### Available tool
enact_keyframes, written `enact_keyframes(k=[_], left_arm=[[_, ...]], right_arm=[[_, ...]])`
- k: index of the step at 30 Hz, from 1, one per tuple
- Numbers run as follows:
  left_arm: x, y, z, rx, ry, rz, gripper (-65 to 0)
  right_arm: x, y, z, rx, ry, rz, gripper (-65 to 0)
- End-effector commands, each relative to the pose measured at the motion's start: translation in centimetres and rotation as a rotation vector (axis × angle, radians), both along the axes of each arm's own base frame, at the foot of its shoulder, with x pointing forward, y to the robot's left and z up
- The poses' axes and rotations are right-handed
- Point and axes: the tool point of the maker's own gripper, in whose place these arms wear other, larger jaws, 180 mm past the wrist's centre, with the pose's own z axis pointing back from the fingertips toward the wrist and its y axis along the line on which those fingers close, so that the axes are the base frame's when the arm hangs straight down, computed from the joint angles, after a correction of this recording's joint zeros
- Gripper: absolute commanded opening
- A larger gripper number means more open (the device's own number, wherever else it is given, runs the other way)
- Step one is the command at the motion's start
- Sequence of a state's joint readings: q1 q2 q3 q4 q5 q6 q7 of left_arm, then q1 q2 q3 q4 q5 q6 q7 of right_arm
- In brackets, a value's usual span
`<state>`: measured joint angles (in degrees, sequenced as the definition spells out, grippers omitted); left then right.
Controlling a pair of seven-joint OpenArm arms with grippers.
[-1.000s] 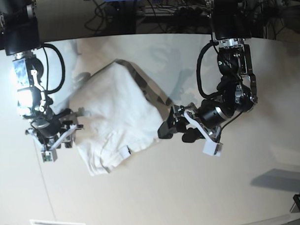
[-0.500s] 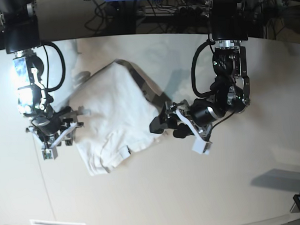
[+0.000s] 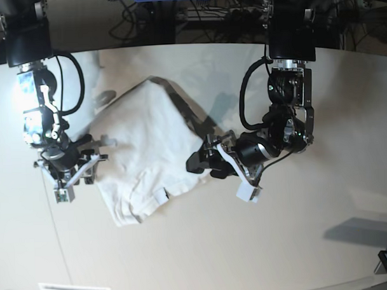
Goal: Fold the T-shirt properly
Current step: 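Lower the left gripper to the shirt's side edge and push it inward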
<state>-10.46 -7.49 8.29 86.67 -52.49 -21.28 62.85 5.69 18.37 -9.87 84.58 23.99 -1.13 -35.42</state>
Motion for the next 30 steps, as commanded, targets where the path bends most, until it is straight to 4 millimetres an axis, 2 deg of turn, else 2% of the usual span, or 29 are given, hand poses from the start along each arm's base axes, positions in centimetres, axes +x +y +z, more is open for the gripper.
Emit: enact_keyframes(k=[1,2,3,12,15,18,26,30], left_arm=[[1.1,-0.2,1.7,-0.028,-0.055,0.003,-34.9],[1.3,-0.2,2.0,-0.029,-0.063,0.002,-39.5],[1.5,-0.4,2.2,-0.032,-0.072,0.003,-41.3],[1.8,-0.3,2.4,-0.034,-0.084,0.010,-42.5],[1.9,0.2,1.8,0.019,-0.087,0.014,-50.9],[2.1,0.7,1.1,0.076,-0.089,0.026,-65.0],[2.4,0.2,0.6,0.130,-0.095,0.033,-65.0],[3.4,-0.4,2.0,0.117,-0.128,0.032,-65.0]], right_arm=[[1.3,-0.4,1.9,-0.005,-0.064,-0.004,-43.2],[1.3,-0.4,1.9,-0.005,-0.064,-0.004,-43.2],[1.3,-0.4,1.8,-0.005,-0.063,-0.002,-43.2],[1.2,-0.3,1.8,-0.005,-0.061,-0.001,-43.2],[1.2,-0.5,1.8,-0.005,-0.063,-0.005,-43.2],[1.2,-0.4,1.8,-0.005,-0.062,-0.004,-43.2],[1.2,-0.3,1.8,-0.005,-0.061,-0.001,-43.2],[1.2,-0.5,1.8,-0.005,-0.063,-0.005,-43.2]])
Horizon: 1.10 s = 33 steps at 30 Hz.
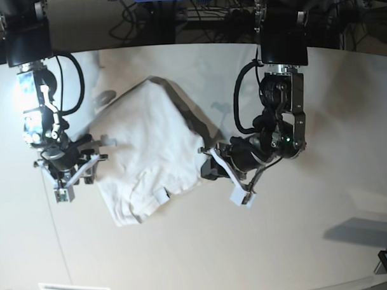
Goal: Fold the T-shirt properly
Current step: 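Lower the left gripper to the shirt's side edge and push it inward, then lift the left gripper and move it to the shirt's collar edge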
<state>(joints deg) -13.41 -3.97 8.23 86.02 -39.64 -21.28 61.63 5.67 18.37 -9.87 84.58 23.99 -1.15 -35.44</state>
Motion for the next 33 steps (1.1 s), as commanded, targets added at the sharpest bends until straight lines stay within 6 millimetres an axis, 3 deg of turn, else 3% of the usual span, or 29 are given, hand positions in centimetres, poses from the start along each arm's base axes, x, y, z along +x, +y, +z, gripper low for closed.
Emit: enact_keyframes(k=[1,8,13,25,33], left_arm=[[1.3,-0.4,2.3,-0.036,-0.070,0.000,-65.0],[3.1,-0.5,4.6,-0.035,-0.126,-0.004,-65.0],[3.4,-0.4,3.5,-0.037,-0.092,0.003,-65.0],[6.8,-0.3,6.3,0.018,-0.163,0.015,-65.0],[8.7,-1.3,5.9,0.123,-0.175,0.022,-65.0]], right_arm=[[1.3,-0.5,1.8,-0.006,-0.063,-0.005,-43.2],[0.9,-0.6,1.4,-0.006,-0.053,-0.005,-43.2],[0.8,-0.7,1.3,-0.008,-0.050,-0.007,-43.2],[0.7,-0.8,1.3,-0.011,-0.049,-0.007,-43.2],[0.7,-0.6,1.3,-0.011,-0.049,-0.001,-43.2]])
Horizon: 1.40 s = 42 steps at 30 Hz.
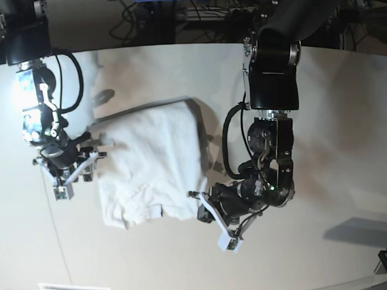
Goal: Fold the T-shirt properly
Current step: 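Lift the left gripper and move it to the shirt's collar edge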
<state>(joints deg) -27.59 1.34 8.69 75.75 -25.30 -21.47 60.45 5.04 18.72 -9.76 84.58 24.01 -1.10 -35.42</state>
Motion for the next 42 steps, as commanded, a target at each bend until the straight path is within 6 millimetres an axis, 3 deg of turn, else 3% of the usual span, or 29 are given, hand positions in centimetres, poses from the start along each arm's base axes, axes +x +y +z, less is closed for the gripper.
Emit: enact_keyframes(k=[1,9,17,25,31,35,38,42], left_arm=[[1.7,-0.5,2.7,-0.022,-0.095,0.004,-65.0],[2.3,0.5,-1.7,0.047,-0.048,0.041,-65.0],[2.5,0.7,-2.5,0.042,-0.044,0.052,-65.0],[2.8,3.1,-3.0,0.157,-0.056,0.073,-64.7],[3.7,4.6,-1.5,0.161,-0.085,0.091,-50.1],[4.1,4.0,1.1,0.120,-0.150,0.089,-32.8],[4.0,4.0,2.7,0.132,-0.181,0.085,-24.9],[4.1,4.0,4.4,0.144,-0.213,0.084,-23.2]], right_arm=[[1.1,-0.3,1.7,-0.005,-0.060,0.002,-43.2],[1.4,0.0,2.1,-0.002,-0.071,0.005,-43.2],[1.7,0.0,2.5,0.000,-0.097,0.004,-43.2],[1.9,0.0,3.0,0.005,-0.136,0.007,-43.2],[2.0,1.4,5.6,0.019,-0.205,0.037,-43.2],[2.0,2.6,7.2,0.028,-0.248,0.068,-43.2],[1.2,4.8,6.3,0.025,-0.224,0.135,-43.2],[0.4,6.5,5.5,0.025,-0.201,0.183,-43.2]])
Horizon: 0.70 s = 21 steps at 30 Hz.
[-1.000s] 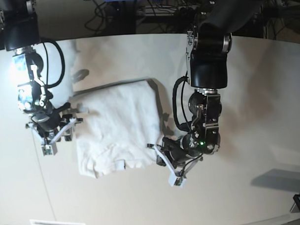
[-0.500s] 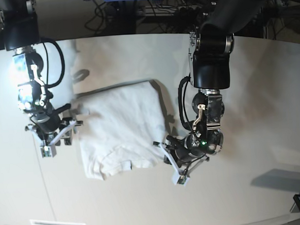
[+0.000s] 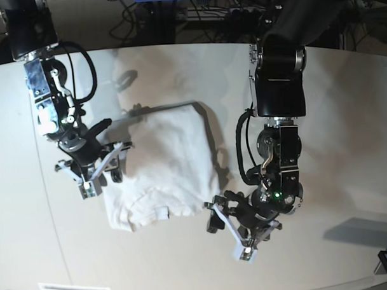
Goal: Fold the T-shirt properly
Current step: 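Lift the left gripper and move it to the shirt's collar edge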
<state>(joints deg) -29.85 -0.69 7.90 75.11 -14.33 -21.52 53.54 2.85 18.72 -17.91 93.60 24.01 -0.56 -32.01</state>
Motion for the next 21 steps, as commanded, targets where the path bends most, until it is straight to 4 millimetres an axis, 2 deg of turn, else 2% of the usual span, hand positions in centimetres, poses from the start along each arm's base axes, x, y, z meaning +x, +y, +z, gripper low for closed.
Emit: enact_keyframes(k=[1,4,7,8,10,12,15,18,19,21], left_arm=[[1.1,-0.2,3.2,-0.014,-0.085,-0.008,-23.2],[0.2,-0.3,4.8,-0.001,-0.130,-0.015,-23.2],[-1.5,-0.5,6.2,0.014,-0.175,-0.022,-23.9],[-2.3,-0.6,6.0,0.014,-0.177,-0.025,-24.0],[-3.6,-0.9,5.4,0.014,-0.174,-0.032,-24.2],[-5.5,-1.2,4.0,0.012,-0.151,-0.040,-26.2],[-7.7,-1.1,2.3,0.008,-0.121,-0.037,-38.8],[-9.1,-0.7,0.4,0.019,-0.073,-0.032,-45.3],[-9.4,-0.7,-0.2,0.019,-0.058,-0.032,-46.0],[-10.2,-0.7,-1.2,0.015,-0.031,-0.033,-46.4]], right_arm=[[1.3,-0.1,2.3,0.004,-0.078,-0.001,-43.2],[0.8,0.6,2.7,0.012,-0.089,0.018,-43.2],[0.6,1.4,4.4,0.026,-0.131,0.038,-43.2],[0.5,1.7,5.0,0.031,-0.146,0.044,-43.2],[0.1,2.0,5.5,0.039,-0.157,0.053,-43.2],[-0.4,2.4,5.8,0.048,-0.164,0.061,-43.2],[-1.3,2.5,4.9,0.055,-0.137,0.061,-43.4],[-1.7,2.5,4.3,0.055,-0.120,0.059,-44.0],[-2.0,2.5,3.9,0.055,-0.109,0.059,-45.6],[-2.3,2.5,3.6,0.056,-0.101,0.059,-53.7]])
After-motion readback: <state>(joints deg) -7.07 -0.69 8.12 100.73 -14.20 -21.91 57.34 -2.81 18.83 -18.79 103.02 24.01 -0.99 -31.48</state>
